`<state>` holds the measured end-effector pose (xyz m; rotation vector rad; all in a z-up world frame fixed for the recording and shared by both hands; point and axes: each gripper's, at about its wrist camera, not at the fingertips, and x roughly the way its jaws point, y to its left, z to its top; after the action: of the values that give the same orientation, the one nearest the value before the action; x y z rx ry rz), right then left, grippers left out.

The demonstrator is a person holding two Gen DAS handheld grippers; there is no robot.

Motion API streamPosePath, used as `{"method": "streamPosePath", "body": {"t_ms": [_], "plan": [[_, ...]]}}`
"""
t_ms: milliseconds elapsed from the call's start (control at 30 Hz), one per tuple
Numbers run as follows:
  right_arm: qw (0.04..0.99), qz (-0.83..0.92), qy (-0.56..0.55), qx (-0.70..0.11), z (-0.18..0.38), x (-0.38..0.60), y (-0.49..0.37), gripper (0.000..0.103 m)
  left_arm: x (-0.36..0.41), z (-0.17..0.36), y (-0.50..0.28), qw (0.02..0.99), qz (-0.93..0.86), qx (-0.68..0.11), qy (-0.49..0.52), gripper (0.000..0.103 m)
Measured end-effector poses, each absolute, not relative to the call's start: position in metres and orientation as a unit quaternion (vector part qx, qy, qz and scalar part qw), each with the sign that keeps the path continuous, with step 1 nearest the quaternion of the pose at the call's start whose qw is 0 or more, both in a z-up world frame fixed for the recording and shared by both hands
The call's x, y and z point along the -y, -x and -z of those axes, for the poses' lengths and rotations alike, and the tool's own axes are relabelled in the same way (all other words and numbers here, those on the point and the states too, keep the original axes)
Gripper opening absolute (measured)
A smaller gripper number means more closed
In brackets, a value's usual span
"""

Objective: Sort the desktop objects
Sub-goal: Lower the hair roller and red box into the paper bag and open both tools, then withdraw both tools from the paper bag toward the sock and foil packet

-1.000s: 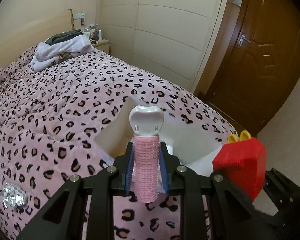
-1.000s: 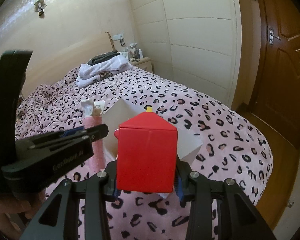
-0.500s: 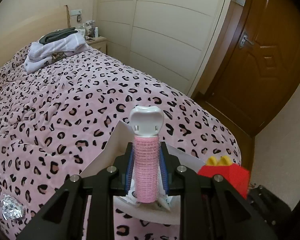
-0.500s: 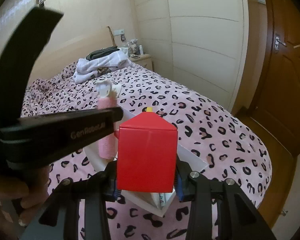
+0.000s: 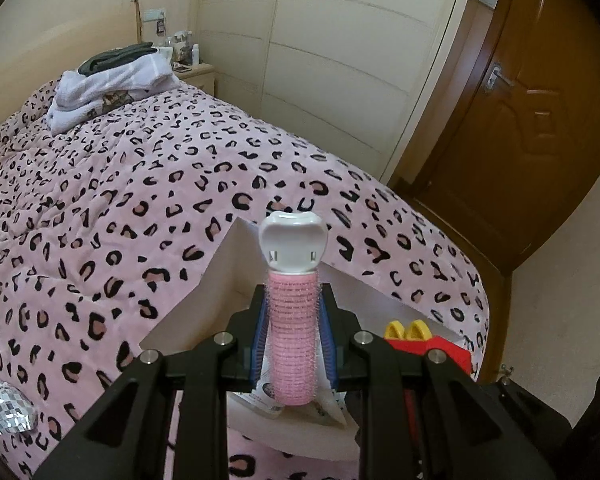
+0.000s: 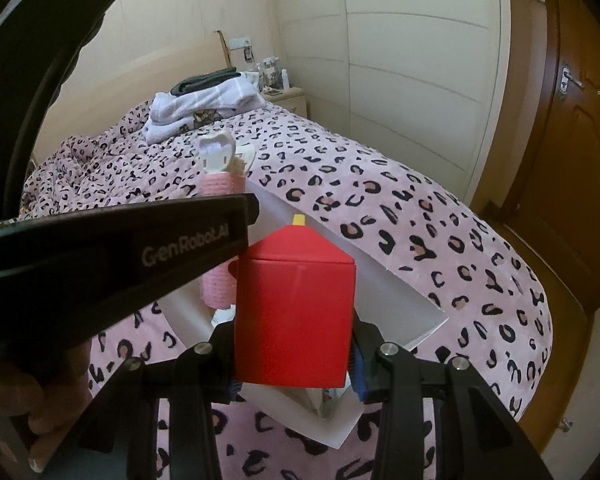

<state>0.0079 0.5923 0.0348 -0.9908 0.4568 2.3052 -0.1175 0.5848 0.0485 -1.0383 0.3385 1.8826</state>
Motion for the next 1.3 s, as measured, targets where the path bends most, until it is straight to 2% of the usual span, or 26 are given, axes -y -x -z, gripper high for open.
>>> {"method": "streamPosePath", "body": {"t_ms": [533, 567, 600, 700, 800, 867, 1300], "plan": [[0.279, -0.855, 0.395, -0.185, -0.008, -0.608, -0.004, 0.041, -0.596, -0.011, 0.114, 0.454, -0.758, -0.167, 0.437, 0.026], [0.277, -0.855, 0.397, -0.185, -0.008, -0.608, -0.004, 0.041, -0.595, -0.012, 0.114, 0.454, -0.759, -0.167, 0.437, 0.031], [0.277, -0.855, 0.397, -0.185, -0.008, -0.608, -0.004, 0.041, -0.594, -0.012, 0.115, 0.453, -0.759, -0.166, 0.436, 0.043], [0.277, -0.856, 0.398, -0.179, -0.011, -0.606, -0.004, 0.044, -0.59, -0.02, 0.115, 0.447, -0.772, -0.164, 0.421, 0.07], [0.284, -0.856, 0.394, -0.174, -0.016, -0.606, -0.006, 0.054, -0.584, -0.029, 0.117, 0.438, -0.784, -0.164, 0.408, 0.084], [0.287, -0.857, 0.39, -0.174, -0.021, -0.607, -0.008, 0.055, -0.582, -0.033, 0.119, 0.434, -0.785, -0.165, 0.41, 0.088], [0.295, -0.867, 0.358, -0.181, -0.069, -0.595, -0.034, 0.057, -0.553, -0.078, 0.112, 0.43, -0.803, -0.162, 0.38, 0.09]]}}
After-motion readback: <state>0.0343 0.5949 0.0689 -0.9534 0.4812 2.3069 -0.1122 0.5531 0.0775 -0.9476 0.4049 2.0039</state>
